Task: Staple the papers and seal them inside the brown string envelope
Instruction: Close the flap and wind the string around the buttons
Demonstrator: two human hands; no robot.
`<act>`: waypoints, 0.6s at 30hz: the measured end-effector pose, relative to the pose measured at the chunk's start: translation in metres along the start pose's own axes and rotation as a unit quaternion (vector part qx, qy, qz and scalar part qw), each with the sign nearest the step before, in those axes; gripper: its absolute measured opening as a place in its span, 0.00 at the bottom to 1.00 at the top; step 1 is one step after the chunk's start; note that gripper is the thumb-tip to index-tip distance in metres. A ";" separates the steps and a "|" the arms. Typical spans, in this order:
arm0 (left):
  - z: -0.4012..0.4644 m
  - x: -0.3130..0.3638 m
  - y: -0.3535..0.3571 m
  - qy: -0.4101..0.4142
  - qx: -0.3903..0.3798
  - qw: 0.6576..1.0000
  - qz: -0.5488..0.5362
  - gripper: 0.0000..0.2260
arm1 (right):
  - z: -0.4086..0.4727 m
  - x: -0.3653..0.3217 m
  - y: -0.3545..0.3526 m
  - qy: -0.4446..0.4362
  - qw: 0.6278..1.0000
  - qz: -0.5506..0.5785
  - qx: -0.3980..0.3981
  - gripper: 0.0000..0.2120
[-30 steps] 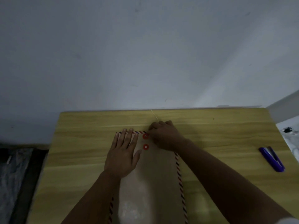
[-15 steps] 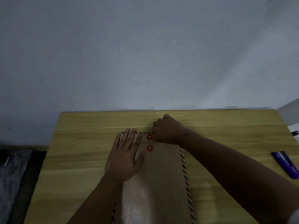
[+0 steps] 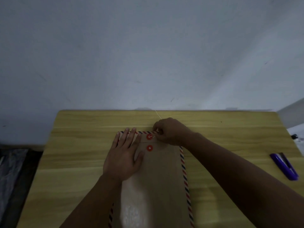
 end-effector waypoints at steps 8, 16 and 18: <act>0.000 0.000 0.001 -0.002 0.000 1.000 0.000 0.29 | 0.008 -0.028 0.010 -0.019 0.958 -0.282 -0.042 0.09; 0.000 -0.001 0.001 0.003 0.002 1.000 -0.007 0.29 | 0.016 -0.023 0.014 -0.015 0.978 -0.203 -0.048 0.12; 0.000 -0.001 0.000 0.003 0.001 1.000 -0.008 0.29 | 0.012 -0.014 0.013 -0.011 0.993 -0.109 -0.035 0.13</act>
Point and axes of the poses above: each hand's wrist, its own z-axis towards the middle knuckle, its own y-axis out of the palm, x = y × z, the point moved 7 cm from there along z, towards the middle knuckle, and after that the axes turned 13 degrees about -x, right-handed, at the moved point
